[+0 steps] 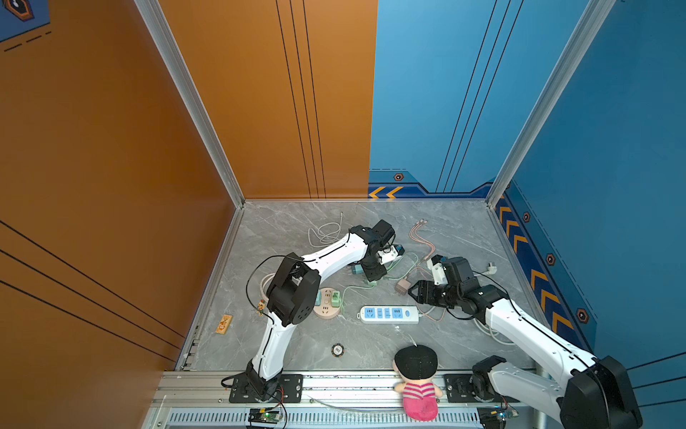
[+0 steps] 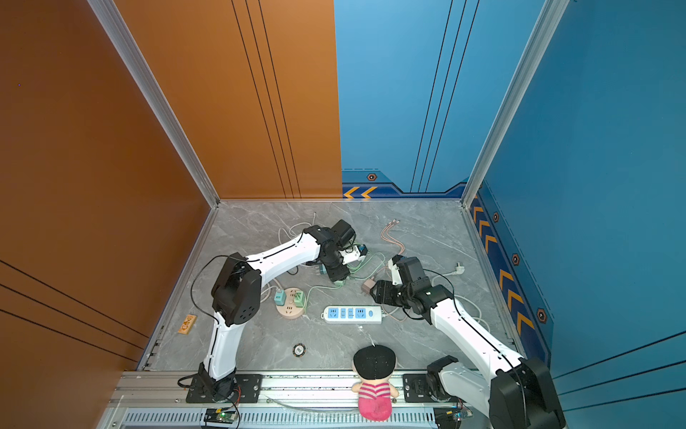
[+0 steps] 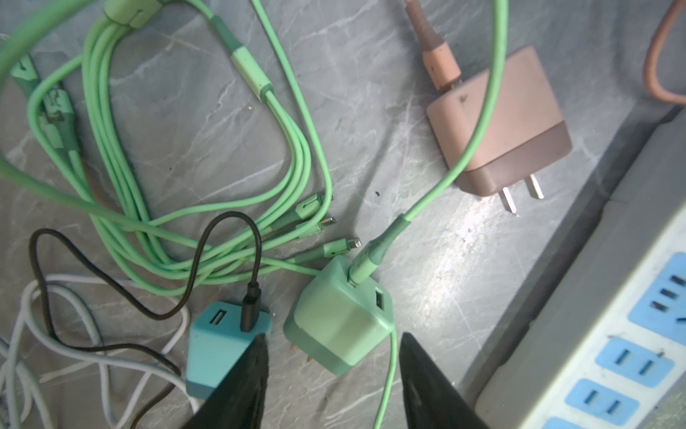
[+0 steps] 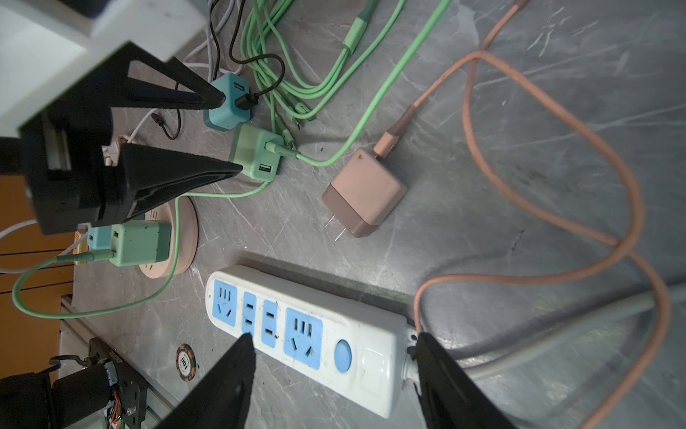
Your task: Insert the plug
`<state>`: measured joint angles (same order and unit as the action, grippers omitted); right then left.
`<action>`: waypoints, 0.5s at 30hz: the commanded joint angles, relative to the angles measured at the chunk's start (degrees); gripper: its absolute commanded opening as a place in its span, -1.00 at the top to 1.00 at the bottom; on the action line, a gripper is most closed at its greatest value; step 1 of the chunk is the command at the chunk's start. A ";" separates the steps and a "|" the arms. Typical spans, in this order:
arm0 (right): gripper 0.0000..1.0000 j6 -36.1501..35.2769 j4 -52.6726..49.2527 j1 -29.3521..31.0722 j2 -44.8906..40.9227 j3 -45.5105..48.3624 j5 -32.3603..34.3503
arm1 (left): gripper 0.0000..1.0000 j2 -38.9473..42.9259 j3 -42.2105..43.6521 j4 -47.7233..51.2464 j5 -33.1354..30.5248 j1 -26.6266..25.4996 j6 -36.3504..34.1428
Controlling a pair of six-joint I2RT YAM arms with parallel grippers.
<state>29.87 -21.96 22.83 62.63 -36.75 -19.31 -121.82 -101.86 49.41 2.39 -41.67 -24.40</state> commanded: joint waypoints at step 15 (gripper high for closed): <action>-0.40 1.42 0.96 1.63 0.21 -0.95 1.29 | -0.25 -3.29 1.96 1.00 1.27 0.10 -3.24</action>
<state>30.50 -21.87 24.08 62.65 -36.93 -19.27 -122.43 -98.80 49.30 3.27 -41.58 -26.17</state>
